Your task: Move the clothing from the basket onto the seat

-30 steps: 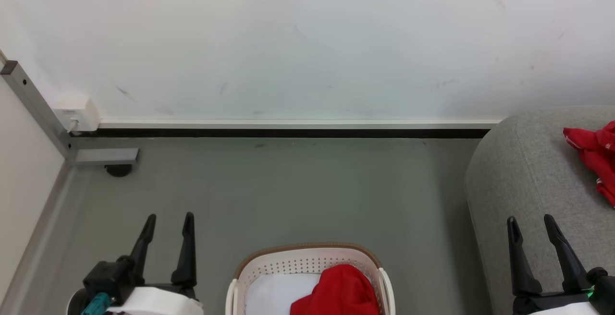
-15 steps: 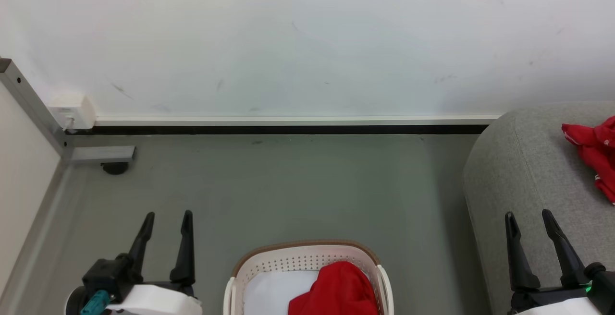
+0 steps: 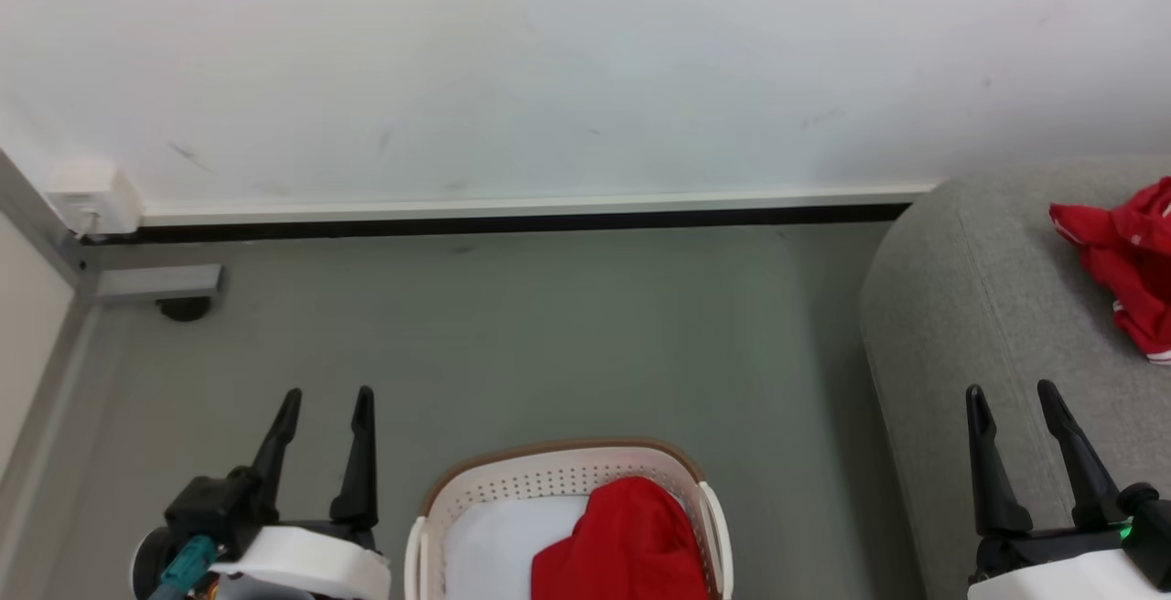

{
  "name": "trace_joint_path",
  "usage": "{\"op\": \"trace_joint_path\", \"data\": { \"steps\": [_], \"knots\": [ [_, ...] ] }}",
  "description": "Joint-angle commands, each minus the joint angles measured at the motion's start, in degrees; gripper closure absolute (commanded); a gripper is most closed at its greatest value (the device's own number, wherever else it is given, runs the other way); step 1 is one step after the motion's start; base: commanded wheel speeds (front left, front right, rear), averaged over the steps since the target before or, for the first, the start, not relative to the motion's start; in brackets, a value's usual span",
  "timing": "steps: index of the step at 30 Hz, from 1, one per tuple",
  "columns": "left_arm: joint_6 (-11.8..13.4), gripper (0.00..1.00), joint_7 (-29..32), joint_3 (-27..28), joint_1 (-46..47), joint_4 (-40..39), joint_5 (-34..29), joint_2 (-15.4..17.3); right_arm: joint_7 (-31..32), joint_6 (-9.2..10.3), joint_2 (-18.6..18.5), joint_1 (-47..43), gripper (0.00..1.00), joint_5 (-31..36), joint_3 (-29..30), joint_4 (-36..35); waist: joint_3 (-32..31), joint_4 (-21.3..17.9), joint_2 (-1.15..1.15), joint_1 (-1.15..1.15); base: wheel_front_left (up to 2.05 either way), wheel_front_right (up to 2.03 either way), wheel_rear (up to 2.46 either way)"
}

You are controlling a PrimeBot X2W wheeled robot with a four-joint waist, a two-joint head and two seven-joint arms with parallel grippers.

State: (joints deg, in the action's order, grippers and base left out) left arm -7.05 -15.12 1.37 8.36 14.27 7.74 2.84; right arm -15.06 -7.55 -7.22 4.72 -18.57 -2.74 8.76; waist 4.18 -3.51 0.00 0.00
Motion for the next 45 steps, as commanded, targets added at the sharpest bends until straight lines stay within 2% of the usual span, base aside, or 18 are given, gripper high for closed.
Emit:
{"op": "trace_joint_path", "data": {
  "steps": [1,13,18,25,31,37,45],
  "knots": [
    [-0.19,0.0,-0.05,-0.11,0.88,0.35,-0.24,0.13,-0.16,0.13,-0.3,1.04,0.0,0.42,0.36,-0.36,1.02,-1.01,0.0,0.0,0.0,0.0,0.0],
    [-0.41,0.0,-0.05,-3.12,5.47,6.94,-0.36,0.82,-0.08,0.13,-0.37,4.91,0.0,-0.12,0.07,-0.36,7.83,-6.55,0.0,0.0,0.0,0.0,0.0],
    [-0.46,0.0,-0.04,-6.16,9.38,13.12,0.53,1.97,-0.08,0.13,0.14,7.05,0.0,-0.25,0.41,-0.41,11.51,-8.88,0.0,0.0,0.0,0.0,0.0],
    [-0.37,0.0,0.06,-12.73,15.97,25.87,2.19,4.23,-0.07,0.13,0.18,10.69,0.0,-1.17,0.39,0.3,16.82,-12.16,0.0,0.0,0.0,0.0,0.0],
    [-0.38,0.0,3.37,-19.81,21.93,36.29,4.8,5.08,-0.08,0.13,1.12,13.14,0.0,-1.48,1.11,-0.7,21.42,-14.28,0.0,0.0,0.0,0.0,0.0],
    [-0.38,0.0,9.37,-27.03,26.93,43.03,12.42,5.51,-0.08,0.13,2.74,14.72,0.0,-1.3,1.18,-2.07,26.05,-16.47,0.0,0.0,0.0,0.0,0.0],
    [-0.38,0.0,17.32,-33.64,32.52,47.99,20.73,9.79,-0.08,0.13,4.1,16.68,0.0,-1.72,0.1,-3.25,32.39,-20.15,0.0,0.0,0.0,0.0,0.0]
  ]
}}
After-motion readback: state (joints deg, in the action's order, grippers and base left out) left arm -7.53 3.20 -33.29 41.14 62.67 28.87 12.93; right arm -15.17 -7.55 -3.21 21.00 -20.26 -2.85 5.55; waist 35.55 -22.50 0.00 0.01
